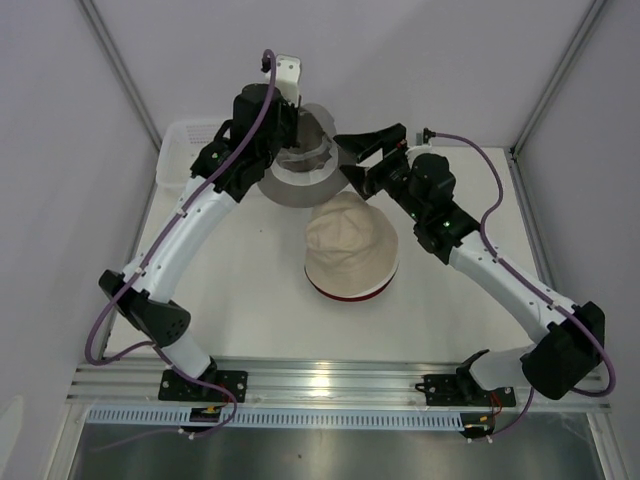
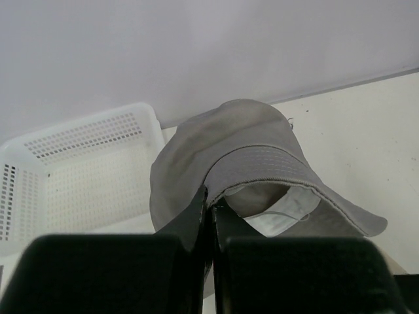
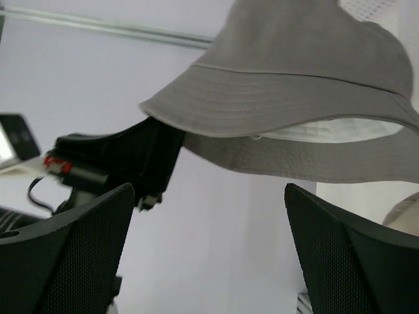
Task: Stack the hats
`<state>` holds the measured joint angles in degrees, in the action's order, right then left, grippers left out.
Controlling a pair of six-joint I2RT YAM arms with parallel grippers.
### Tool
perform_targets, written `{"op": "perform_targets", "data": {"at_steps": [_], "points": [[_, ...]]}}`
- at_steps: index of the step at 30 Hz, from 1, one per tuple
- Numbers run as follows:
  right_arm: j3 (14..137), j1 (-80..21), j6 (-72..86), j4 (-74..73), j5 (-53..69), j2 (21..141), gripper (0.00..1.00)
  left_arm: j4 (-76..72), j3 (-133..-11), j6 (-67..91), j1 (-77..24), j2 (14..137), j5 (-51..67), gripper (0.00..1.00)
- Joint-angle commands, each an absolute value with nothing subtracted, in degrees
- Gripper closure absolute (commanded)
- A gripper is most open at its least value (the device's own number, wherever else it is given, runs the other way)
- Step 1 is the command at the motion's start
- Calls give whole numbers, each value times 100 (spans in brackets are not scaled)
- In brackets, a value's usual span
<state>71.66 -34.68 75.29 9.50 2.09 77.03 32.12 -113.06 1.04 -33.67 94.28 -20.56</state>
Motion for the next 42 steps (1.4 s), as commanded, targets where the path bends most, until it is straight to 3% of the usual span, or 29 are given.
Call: {"op": "perform_targets", "data": {"at_steps": [1,15,25,26,27,28,29,31,38,42], "points": [[7101,-3621,8341,1248,-438,7831,1,3164,-11514,386,-3428,9370,-2286,99],[7795,-3727,9018,1767,-1801,8894,1,2347,-9705,694,-3665,8122,-1925,99],[8331,-3612,8877,1731,-1196,9404,3,1600,-8508,405,-4051,7260,-1336,99],[8393,-3586,8799,1792,-1047,9456,8,1591,-8456,248,-4217,7173,-1362,99],[8472,-3577,8711,1854,-950,9492,30,1600,-8412,194,-4288,7146,-1432,99],[8499,-3551,8632,1907,-862,9536,46,1608,-8368,124,-4359,7102,-1520,99],[8516,-3525,8474,1994,-644,9545,80,1643,-8324,19,-4481,7015,-1660,99],[8604,-3446,8036,1821,-353,9527,97,1722,-8131,-70,-4613,6874,-1723,99],[8263,-3147,6753,1257,2036,9212,100,1460,-6656,-887,-4851,5592,-1328,99],[7700,-3111,6129,1117,1996,8606,100,1625,-6329,-984,-5000,5046,-548,99]]}}
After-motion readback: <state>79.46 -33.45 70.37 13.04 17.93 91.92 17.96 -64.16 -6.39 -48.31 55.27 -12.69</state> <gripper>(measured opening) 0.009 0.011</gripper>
